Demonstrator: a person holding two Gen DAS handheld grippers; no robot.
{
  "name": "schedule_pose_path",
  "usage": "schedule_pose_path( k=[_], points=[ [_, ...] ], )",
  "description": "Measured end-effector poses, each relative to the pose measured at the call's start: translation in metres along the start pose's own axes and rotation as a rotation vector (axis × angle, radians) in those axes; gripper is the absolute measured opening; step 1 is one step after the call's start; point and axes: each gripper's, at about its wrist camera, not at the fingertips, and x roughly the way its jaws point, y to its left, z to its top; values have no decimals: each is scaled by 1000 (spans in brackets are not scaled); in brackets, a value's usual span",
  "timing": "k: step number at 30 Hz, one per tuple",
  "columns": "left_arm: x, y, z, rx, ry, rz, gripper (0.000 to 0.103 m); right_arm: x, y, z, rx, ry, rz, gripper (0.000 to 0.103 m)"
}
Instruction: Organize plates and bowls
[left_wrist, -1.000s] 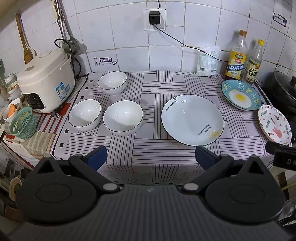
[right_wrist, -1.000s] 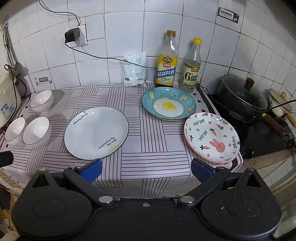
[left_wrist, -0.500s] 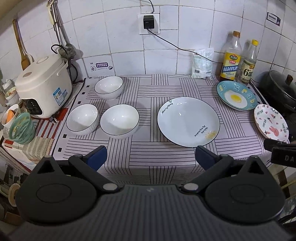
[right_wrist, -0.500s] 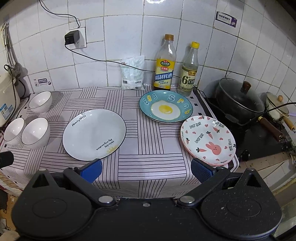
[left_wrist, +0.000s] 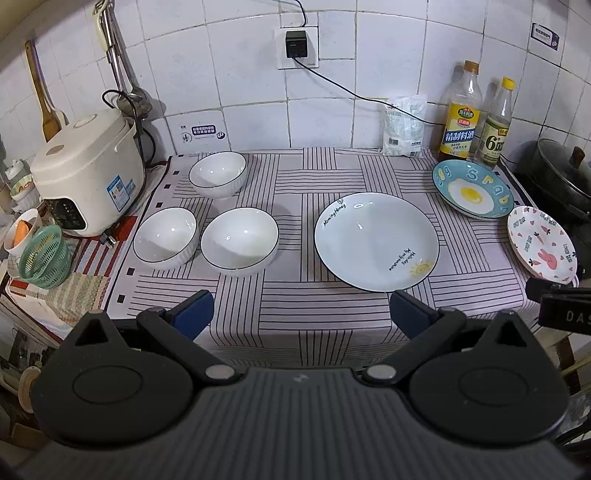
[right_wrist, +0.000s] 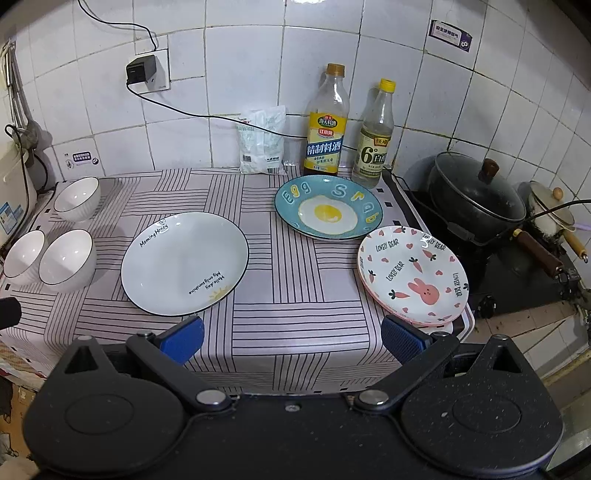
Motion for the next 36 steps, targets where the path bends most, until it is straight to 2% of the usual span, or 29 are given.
schedule_pose_path(
  k=[18, 26, 29, 32, 34, 36],
  points=[
    [0, -1, -1, -5, 6, -6, 103, 1, 1, 0, -8, 2, -5, 103],
    [1, 5, -1, -21, -32, -18, 103, 0, 3, -2, -15, -22, 13, 103],
    [5, 9, 3, -29, -66, -26, 103, -1, 5, -1, -22, -62, 45, 103],
    [15, 9, 6, -24, -104, -8, 103, 1, 8, -3, -17, -144, 85, 103],
    [25, 8, 10, -23, -102, -5, 103, 8, 10, -8, -33, -230, 116, 103],
    [38, 9, 13, -29, -77, -38, 103, 21, 13, -11, -61, -288, 152, 103]
  ],
)
